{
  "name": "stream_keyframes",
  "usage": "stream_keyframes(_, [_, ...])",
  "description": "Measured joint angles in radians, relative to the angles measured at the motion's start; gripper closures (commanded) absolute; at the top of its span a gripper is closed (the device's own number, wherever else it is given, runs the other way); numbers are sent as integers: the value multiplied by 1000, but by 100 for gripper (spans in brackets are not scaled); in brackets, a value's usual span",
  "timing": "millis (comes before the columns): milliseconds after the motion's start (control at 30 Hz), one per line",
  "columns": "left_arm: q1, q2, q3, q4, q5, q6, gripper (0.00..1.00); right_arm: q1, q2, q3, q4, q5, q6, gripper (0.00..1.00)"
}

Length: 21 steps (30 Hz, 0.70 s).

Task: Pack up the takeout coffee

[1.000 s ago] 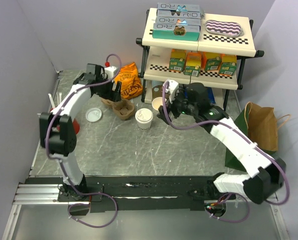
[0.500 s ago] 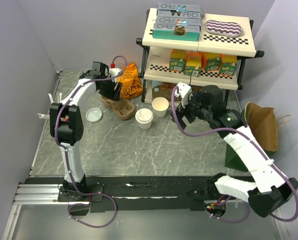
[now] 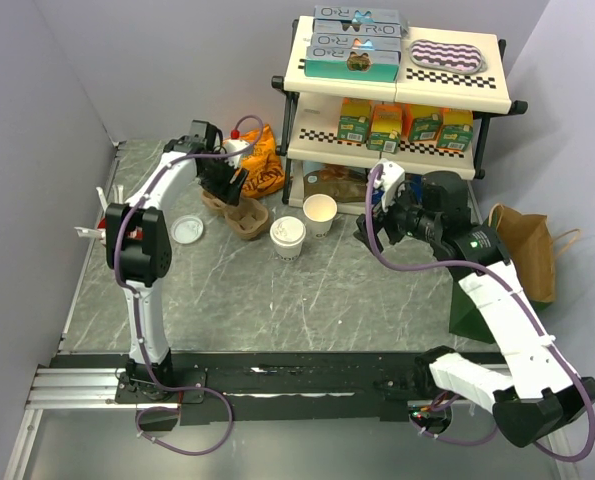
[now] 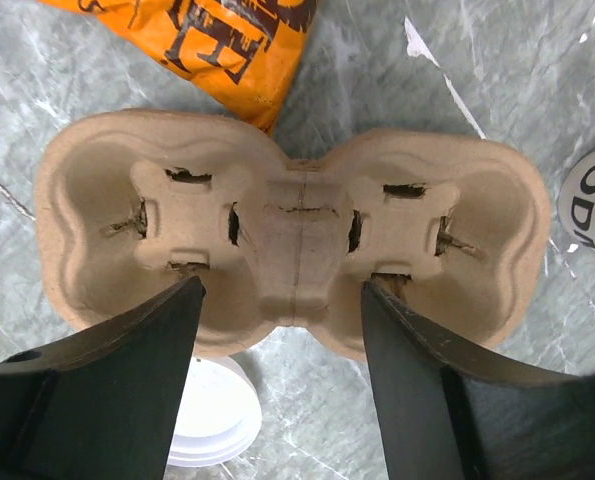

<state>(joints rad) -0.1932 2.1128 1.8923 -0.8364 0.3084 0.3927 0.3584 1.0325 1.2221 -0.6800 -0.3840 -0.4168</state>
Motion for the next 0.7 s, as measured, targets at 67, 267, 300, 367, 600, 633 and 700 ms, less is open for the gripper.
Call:
stream_keyframes(67, [-1,4,-6,2,0,10,29,-11,0,0,0,-4,4,1])
stream_keyframes(267, [-6,29,-13,10,9,12,30,-26,0,1,-5,-13,8,1])
stream_keyframes(300, [-7,35,-13,10,11,11,30,-28,0,1,-6,-14,8,1])
stream_keyframes(367, [-9,50,-13,10,12,11,31,-33,0,1,-10,-17,11,1])
stream_keyframes(600, [-16,71,-9,10,13,10,30,-50,0,1,-13,-27,23,1])
stream_keyframes(633, [-18,72,-6,9,13,11,29,-53,-1,1,-13,-29,25,1])
stream_keyframes(700, [-19,72,-3,10,19,14,26,-56,-4,1,-14,-30,27,1])
